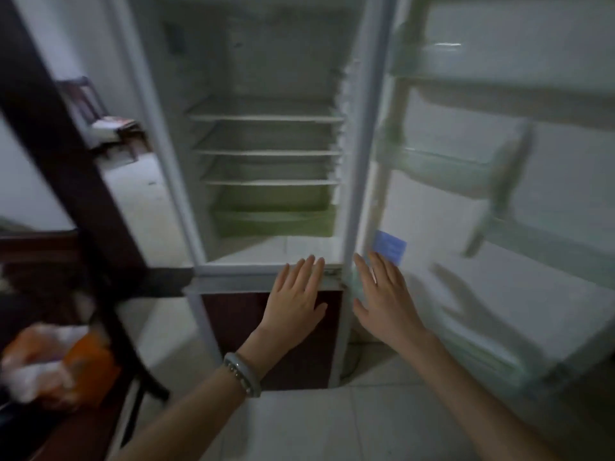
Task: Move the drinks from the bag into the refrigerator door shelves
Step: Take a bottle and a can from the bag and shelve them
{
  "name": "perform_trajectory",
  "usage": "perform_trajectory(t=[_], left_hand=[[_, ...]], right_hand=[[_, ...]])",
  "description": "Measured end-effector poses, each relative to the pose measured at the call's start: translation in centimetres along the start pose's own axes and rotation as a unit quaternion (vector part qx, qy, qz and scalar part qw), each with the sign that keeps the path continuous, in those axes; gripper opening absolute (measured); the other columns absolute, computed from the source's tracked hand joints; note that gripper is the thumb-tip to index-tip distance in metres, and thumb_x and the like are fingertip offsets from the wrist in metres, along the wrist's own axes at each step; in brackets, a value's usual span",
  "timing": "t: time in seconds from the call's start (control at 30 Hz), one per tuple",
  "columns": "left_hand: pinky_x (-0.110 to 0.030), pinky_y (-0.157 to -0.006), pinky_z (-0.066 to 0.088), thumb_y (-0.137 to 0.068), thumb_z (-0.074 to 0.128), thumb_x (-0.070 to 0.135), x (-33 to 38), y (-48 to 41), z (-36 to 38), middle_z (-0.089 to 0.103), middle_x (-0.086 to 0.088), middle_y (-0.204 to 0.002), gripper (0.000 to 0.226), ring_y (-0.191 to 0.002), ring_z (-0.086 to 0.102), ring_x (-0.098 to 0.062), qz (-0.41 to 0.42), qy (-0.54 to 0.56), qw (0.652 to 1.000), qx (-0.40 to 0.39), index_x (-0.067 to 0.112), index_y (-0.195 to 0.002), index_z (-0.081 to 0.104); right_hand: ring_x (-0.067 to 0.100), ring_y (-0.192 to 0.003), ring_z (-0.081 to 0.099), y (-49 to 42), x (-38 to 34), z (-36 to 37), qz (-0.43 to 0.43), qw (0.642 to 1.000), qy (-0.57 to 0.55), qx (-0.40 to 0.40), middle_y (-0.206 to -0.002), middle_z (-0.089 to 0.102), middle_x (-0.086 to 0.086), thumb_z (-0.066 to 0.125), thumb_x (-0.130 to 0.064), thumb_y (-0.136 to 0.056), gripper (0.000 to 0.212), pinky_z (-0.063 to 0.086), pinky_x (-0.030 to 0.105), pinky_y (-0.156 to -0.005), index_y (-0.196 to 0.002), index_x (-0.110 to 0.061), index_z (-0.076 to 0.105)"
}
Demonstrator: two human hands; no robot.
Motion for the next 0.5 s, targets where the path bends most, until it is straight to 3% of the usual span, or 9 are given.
perform_trajectory(t=[0.13,0.23,0.37,0.5], left_hand=[[-0.046,-0.104,0.037,-0.071,0.074,0.037,-9.2,6.3,-1.0,0.049,-0.015,-0.139,0.084,-0.126,0.049,-0.030,-0.110,-0.030,0.993,-0.030,0.003,-0.139,0.039],[-0.049,-0.105,0.037,-0.073,0.073,0.038,-16.0,11.8,-2.6,0.048,-0.015,-0.140,0.082,-0.128,0.048,-0.031,-0.200,-0.059,0.977,-0.044,0.003,-0.139,0.040],[-0.043,-0.114,0.019,-0.088,0.057,0.040,-22.9,18.5,-5.5,0.030,-0.011,-0.152,0.076,-0.140,0.028,-0.027,-0.283,-0.094,0.954,-0.043,0.007,-0.147,0.023],[-0.044,-0.109,0.031,-0.079,0.067,0.043,-28.9,24.2,-7.3,0.045,-0.014,-0.143,0.078,-0.131,0.043,-0.029,-0.347,-0.144,0.926,-0.046,0.006,-0.141,0.038]], right_hand=[[0.032,-0.139,0.017,-3.3,-10.0,3.8,-0.115,0.991,-0.046,-0.043,-0.152,0.019,0.019,0.058,-0.031,-0.085,0.076,0.009,0.042,-0.113,-0.145,-0.009,0.017],[0.030,-0.141,0.012,-5.1,-19.0,5.6,-0.208,0.973,-0.082,-0.061,-0.153,0.014,0.017,0.054,-0.033,-0.088,0.075,0.004,0.039,-0.114,-0.146,-0.010,0.012],[0.032,-0.131,0.036,-6.1,-29.5,6.5,-0.291,0.948,-0.119,-0.047,-0.142,0.040,0.018,0.071,-0.026,-0.077,0.076,0.021,0.037,-0.106,-0.140,-0.007,0.032],[0.033,-0.114,0.054,-6.8,-37.9,6.9,-0.355,0.920,-0.161,-0.027,-0.125,0.056,0.020,0.080,-0.018,-0.064,0.072,0.043,0.040,-0.095,-0.128,-0.002,0.049]])
Point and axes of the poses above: each hand's wrist, its own y-axis away from the middle knuckle, its own z-axis out of the palm, x = y × z, the point moved 9 cm from there along -y, towards the middle knuckle
